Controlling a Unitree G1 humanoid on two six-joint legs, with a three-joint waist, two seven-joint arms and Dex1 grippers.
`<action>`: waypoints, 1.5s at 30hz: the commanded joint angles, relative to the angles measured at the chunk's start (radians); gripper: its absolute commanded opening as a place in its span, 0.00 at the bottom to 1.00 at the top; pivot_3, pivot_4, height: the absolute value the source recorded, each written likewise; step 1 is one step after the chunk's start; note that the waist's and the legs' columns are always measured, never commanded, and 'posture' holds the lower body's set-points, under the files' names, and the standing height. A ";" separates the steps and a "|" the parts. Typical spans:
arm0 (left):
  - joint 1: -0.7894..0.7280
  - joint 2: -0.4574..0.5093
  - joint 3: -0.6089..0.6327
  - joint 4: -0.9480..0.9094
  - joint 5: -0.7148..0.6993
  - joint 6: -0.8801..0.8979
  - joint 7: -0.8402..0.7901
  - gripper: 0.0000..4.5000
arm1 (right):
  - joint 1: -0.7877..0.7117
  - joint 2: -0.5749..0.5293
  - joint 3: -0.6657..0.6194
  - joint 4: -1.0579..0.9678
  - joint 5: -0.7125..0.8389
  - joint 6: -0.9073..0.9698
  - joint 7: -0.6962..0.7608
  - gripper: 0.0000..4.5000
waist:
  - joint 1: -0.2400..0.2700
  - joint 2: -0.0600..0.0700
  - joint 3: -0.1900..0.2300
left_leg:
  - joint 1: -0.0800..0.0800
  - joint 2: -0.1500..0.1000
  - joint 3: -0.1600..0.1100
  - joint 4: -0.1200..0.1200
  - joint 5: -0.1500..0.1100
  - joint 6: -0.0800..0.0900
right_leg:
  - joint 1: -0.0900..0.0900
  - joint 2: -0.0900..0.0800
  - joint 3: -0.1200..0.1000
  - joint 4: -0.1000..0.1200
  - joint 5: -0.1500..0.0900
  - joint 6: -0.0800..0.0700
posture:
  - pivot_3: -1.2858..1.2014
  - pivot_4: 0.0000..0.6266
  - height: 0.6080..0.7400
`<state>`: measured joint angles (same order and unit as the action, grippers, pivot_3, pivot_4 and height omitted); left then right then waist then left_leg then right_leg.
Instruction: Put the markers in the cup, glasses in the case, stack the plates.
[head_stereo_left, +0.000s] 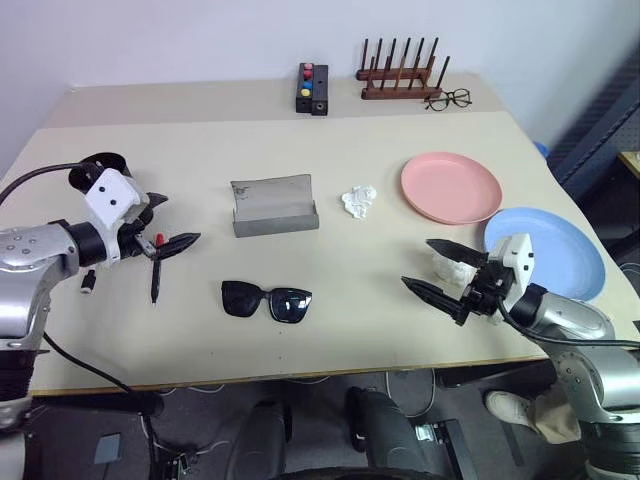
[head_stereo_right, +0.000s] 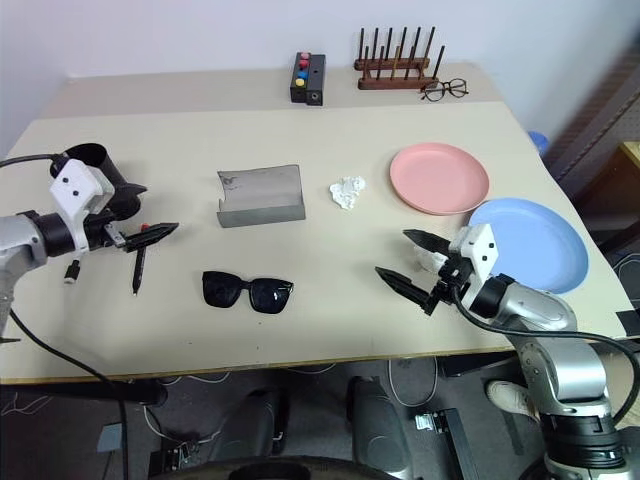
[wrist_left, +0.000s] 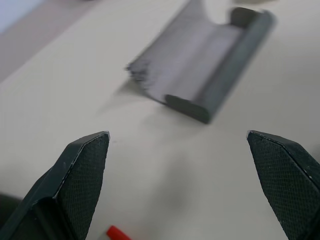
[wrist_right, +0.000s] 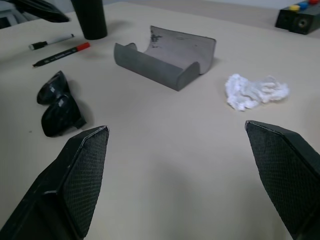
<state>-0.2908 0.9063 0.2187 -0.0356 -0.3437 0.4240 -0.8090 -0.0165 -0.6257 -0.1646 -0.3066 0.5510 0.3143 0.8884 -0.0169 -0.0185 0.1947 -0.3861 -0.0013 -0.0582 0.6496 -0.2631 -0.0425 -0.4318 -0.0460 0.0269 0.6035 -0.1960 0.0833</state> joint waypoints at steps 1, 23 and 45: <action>0.051 -0.054 0.096 -0.158 0.041 0.128 0.211 1.00 | -0.041 -0.005 -0.002 0.002 -0.003 -0.025 0.018 0.99 | -0.001 0.000 0.000 | 0.000 0.000 0.000 0.000 0.000 0.000 | 0.000 0.000 0.000 0.000 0.000 0.000 | 0.52 0.24 1.00; 0.083 -0.625 0.238 -0.634 0.115 0.841 0.843 1.00 | -0.382 -0.014 0.198 0.364 -0.104 -0.208 0.425 0.99 | -0.001 -0.002 0.000 | 0.012 -0.001 -0.002 0.003 0.000 0.000 | 0.008 0.000 0.001 0.009 -0.001 0.001 | 0.52 0.24 1.00; -0.028 -0.725 0.274 -0.307 0.199 0.752 0.966 1.00 | -0.505 0.040 0.219 0.370 -0.121 -0.166 0.412 0.99 | 0.002 -0.002 0.000 | 0.013 -0.002 -0.002 0.003 0.000 -0.001 | 0.008 0.000 0.000 0.010 -0.001 0.000 | 0.52 0.24 1.00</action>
<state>-0.3123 0.1763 0.4849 -0.3515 -0.1596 1.1712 0.1464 -0.5142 -0.5847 0.0726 0.0905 0.4159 0.1614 1.2984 -0.0147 -0.0205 0.1944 -0.3735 -0.0034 -0.0601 0.6522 -0.2626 -0.0434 -0.4236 -0.0462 0.0274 0.6137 -0.1966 0.0837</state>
